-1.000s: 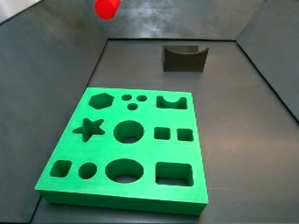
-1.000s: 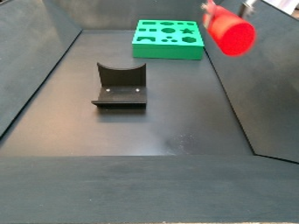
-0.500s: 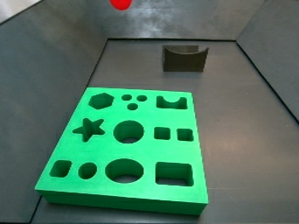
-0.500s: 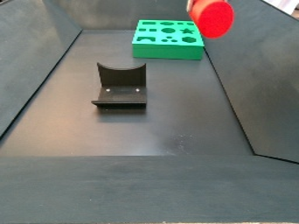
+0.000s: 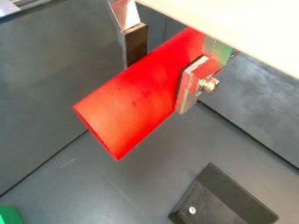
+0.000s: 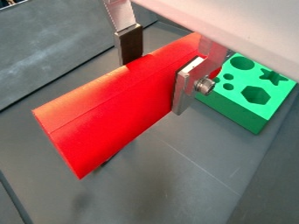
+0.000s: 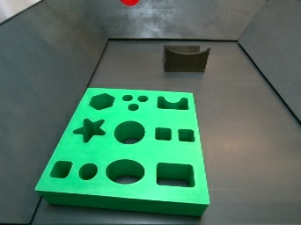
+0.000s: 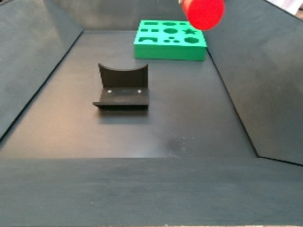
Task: Pick up the round object. Move up. Place the round object on the fixture. Regrasp the round object. Move to above the board. Insert the round object.
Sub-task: Place the round object on the fixture.
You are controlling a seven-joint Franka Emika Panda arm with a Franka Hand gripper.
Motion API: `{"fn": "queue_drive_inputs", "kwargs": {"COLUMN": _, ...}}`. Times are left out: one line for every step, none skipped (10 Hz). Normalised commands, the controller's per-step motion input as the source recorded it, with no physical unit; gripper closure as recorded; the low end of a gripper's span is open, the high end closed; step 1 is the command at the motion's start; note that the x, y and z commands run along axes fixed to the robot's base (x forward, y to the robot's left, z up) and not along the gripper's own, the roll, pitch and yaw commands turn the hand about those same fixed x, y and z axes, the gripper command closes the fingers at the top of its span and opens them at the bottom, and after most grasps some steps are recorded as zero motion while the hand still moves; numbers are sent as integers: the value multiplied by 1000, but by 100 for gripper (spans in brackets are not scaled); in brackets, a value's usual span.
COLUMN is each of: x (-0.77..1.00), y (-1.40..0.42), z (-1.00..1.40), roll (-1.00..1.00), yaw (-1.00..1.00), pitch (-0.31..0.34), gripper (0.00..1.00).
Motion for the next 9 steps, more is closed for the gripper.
{"fn": "queue_drive_inputs", "kwargs": {"x": 1000, "y": -27, "z": 44, "roll": 77, "yaw": 37, "pitch": 190, "gripper": 100}}
{"fn": "queue_drive_inputs", "kwargs": {"x": 1000, "y": -20, "z": 35, "roll": 82, "yaw": 38, "pitch": 195, "gripper": 100}}
{"fn": "queue_drive_inputs", "kwargs": {"x": 1000, "y": -12, "z": 24, "roll": 85, "yaw": 41, "pitch": 194, "gripper": 100}}
{"fn": "queue_drive_inputs", "kwargs": {"x": 1000, "y": -29, "z": -307, "roll": -1000, "yaw": 42, "pitch": 100, "gripper": 100}}
{"fn": "queue_drive_inputs", "kwargs": {"x": 1000, "y": -25, "z": -312, "roll": -1000, "yaw": 40, "pitch": 97, "gripper": 100}}
{"fn": "queue_drive_inputs", "kwargs": {"x": 1000, "y": -2, "z": -255, "roll": -1000, "yaw": 17, "pitch": 88, "gripper": 100}}
{"fn": "queue_drive_inputs", "kwargs": {"x": 1000, "y": -3, "z": -223, "roll": -1000, "yaw": 7, "pitch": 92, "gripper": 100}}
{"fn": "queue_drive_inputs", "kwargs": {"x": 1000, "y": 1, "z": -196, "roll": -1000, "yaw": -1, "pitch": 105, "gripper": 100}}
{"fn": "queue_drive_inputs", "kwargs": {"x": 1000, "y": 12, "z": -166, "roll": -1000, "yaw": -17, "pitch": 117, "gripper": 100}}
